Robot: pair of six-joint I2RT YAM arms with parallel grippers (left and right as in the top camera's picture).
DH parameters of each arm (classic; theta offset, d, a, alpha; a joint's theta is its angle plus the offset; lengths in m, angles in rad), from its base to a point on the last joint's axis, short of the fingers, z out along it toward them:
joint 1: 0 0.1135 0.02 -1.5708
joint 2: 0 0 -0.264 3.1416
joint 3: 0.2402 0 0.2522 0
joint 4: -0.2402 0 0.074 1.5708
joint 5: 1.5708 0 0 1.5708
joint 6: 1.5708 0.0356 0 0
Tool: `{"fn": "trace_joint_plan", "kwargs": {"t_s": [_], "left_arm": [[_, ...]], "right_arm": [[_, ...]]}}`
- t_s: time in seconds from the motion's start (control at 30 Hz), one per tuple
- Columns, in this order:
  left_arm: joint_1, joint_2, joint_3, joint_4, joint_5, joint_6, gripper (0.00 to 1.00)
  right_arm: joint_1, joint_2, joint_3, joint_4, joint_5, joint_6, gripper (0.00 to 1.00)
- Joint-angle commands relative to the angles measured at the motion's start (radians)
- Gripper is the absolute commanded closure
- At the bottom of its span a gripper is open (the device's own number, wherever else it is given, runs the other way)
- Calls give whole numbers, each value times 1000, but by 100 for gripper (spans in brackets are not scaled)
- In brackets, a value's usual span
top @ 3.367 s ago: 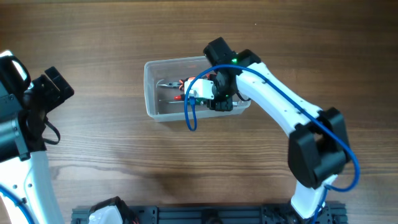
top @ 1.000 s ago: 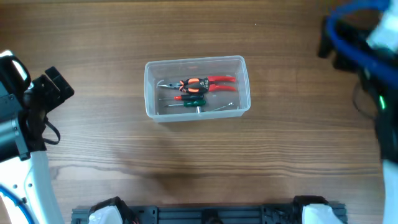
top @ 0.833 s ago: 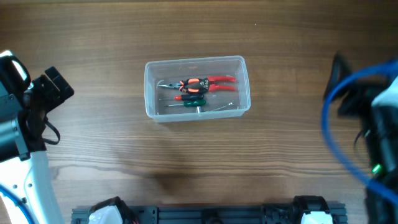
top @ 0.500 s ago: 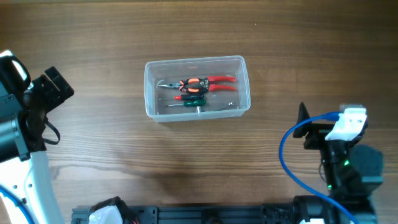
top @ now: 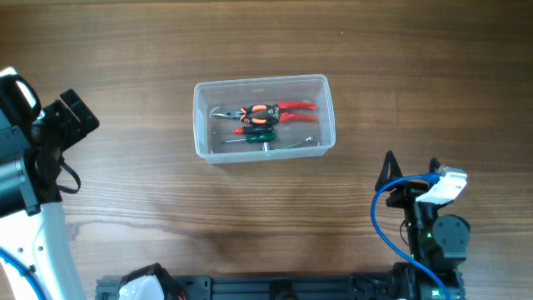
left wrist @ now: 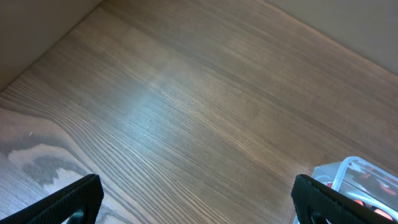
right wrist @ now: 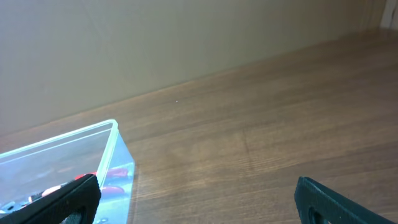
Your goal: Pack container
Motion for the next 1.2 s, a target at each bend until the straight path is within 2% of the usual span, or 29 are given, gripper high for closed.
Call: {"fn": "trace_joint_plan", "kwargs": {"t_s": [0.0, 0.83, 0.9, 0.97, 1.07, 1.17], "left_arm": [[5, -6, 2, 3, -5, -12, 0], [-2, -16, 1, 2, -5, -12, 0], [-45, -54, 0, 2, -5, -12, 0], [-134, -176, -6, 3, -5, -12, 0], [-156, -309, -53, -12, 20, -18, 0], [-156, -464, -174, 89, 130, -77, 0]], "right_arm": [[2, -27, -18, 9, -16, 41, 0], [2, -26, -18, 9, -16, 41, 0], [2, -26, -18, 9, -15, 41, 0], [2, -26, -18, 9, -15, 41, 0], [2, -26, -18, 9, -16, 41, 0], [2, -26, -18, 9, -16, 41, 0]]}}
